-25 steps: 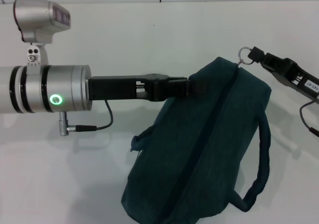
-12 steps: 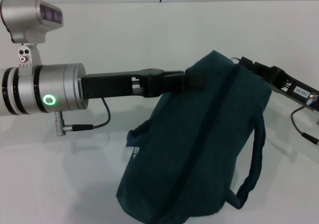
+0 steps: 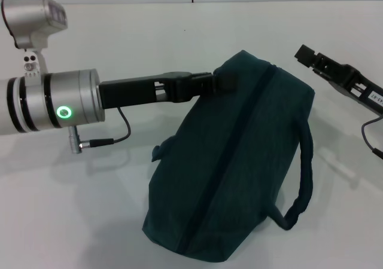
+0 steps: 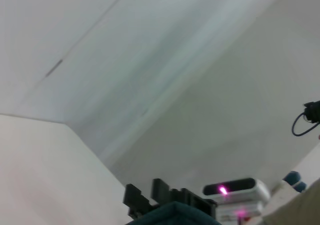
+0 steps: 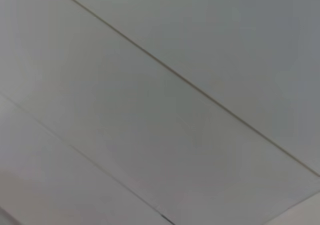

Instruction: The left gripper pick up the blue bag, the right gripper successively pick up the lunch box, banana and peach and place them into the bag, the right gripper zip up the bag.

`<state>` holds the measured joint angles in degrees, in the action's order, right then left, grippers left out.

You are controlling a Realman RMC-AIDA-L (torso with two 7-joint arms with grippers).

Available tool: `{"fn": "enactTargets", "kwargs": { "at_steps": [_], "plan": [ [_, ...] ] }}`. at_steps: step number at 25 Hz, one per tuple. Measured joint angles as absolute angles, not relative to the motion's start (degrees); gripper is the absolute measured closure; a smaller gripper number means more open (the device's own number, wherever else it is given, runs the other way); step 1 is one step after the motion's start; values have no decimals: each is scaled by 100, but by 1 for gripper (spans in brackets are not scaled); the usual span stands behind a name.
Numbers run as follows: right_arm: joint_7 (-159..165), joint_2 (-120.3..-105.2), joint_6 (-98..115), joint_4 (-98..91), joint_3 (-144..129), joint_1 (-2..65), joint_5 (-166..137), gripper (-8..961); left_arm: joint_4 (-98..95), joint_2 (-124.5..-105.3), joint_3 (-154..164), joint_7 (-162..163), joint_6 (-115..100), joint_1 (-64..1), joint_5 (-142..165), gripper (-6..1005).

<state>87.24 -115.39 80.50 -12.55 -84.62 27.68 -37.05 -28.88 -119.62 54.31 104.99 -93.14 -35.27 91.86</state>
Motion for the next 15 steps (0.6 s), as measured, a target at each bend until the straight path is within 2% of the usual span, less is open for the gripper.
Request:
{"fn": "enactTargets", "kwargs": {
  "at_steps": [5, 15],
  "plan": [
    [8708, -11522, 8004, -1218, -8329, 2742, -3704, 553, -2936, -11928, 5418, 10475, -8925, -3576, 9179, 873],
    [8670, -11480, 8053, -1254, -8051, 2640, -3713, 265, -3013, -11832, 5405, 10470, -8263, -3797, 9213, 874]
  ]
}}
